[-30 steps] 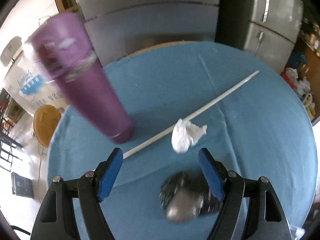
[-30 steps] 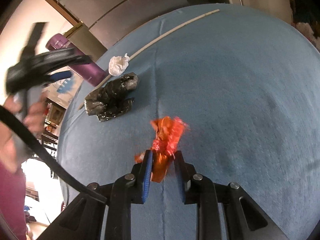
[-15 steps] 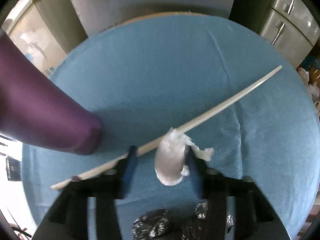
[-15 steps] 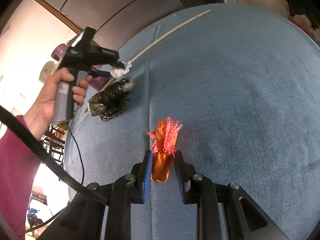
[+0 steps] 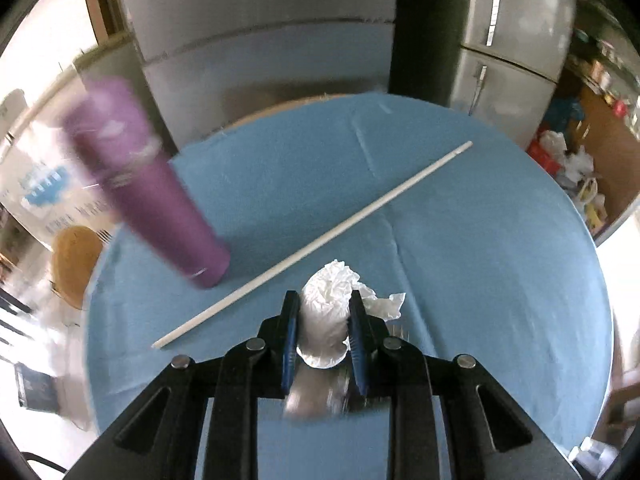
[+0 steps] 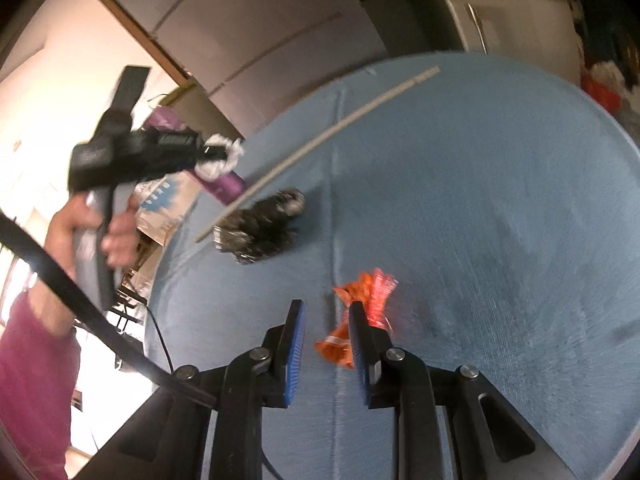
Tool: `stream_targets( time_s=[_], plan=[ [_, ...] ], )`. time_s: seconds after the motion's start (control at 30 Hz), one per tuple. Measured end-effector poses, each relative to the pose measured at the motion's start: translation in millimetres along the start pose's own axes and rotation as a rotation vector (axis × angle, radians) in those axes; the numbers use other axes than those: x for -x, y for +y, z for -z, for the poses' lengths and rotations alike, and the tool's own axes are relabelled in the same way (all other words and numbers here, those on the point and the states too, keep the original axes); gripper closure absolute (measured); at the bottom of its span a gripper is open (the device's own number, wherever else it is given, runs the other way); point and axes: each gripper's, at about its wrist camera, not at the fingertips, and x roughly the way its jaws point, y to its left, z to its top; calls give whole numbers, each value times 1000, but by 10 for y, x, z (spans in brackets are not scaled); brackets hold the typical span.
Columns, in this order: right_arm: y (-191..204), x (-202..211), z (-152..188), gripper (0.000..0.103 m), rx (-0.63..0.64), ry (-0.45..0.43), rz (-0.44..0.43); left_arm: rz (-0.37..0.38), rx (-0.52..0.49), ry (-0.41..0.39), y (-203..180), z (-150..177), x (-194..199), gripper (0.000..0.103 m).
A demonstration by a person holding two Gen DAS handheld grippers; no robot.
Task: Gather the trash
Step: 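Lift the tissue and orange bag and carry both over the red basket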
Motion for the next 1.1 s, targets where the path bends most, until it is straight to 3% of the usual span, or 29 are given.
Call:
stream_targets(
  time_s=[0.07, 0.2, 0.37, 0.53, 0.7, 0.73, 0.77, 0.8, 0.87, 0.97, 1.03, 1.07, 1.1],
  plan=[
    [109, 107, 4, 79, 21, -27, -12, -52, -19, -13, -12, 268, 301, 79],
    [334, 308, 43, 79, 59, -65, -49, -75, -10, -55, 32, 746, 758, 79],
    [543, 507, 112, 79, 118, -93, -39, -53, 53, -83, 196, 1344, 1169, 79],
    [139, 439, 88, 76, -57, -42, -42, -2, 116, -72, 319, 1873, 1392, 78],
    [-120, 191, 58, 62, -124, 11, 9, 38, 175, -65, 433, 2289, 1414, 78],
    [-144, 113, 51, 53, -129, 26, 13, 55, 195, -62, 460, 2348, 1407, 78],
    [-163, 37, 47, 32, -138, 34, 19, 65, 210, -59, 479, 2409, 1407, 78],
    [-166, -9, 52, 30, -138, 27, 27, 70, 220, -59, 492, 2442, 1404, 78],
    [-120, -147, 58, 30, -90, 12, 76, 68, 230, -61, 509, 2503, 1406, 78],
    [-81, -396, 48, 33, -51, 57, 148, 47, 234, -66, 528, 2537, 1420, 78],
    [-39, -560, 58, 50, -17, 84, 188, 38, 236, -75, 537, 2541, 1431, 78],
    [-22, -627, 60, 63, -2, 99, 213, 37, 238, -77, 543, 2545, 1434, 78],
    [-2, -704, 70, 64, 12, 118, 239, 36, 241, -79, 548, 2546, 1437, 78]
  ],
)
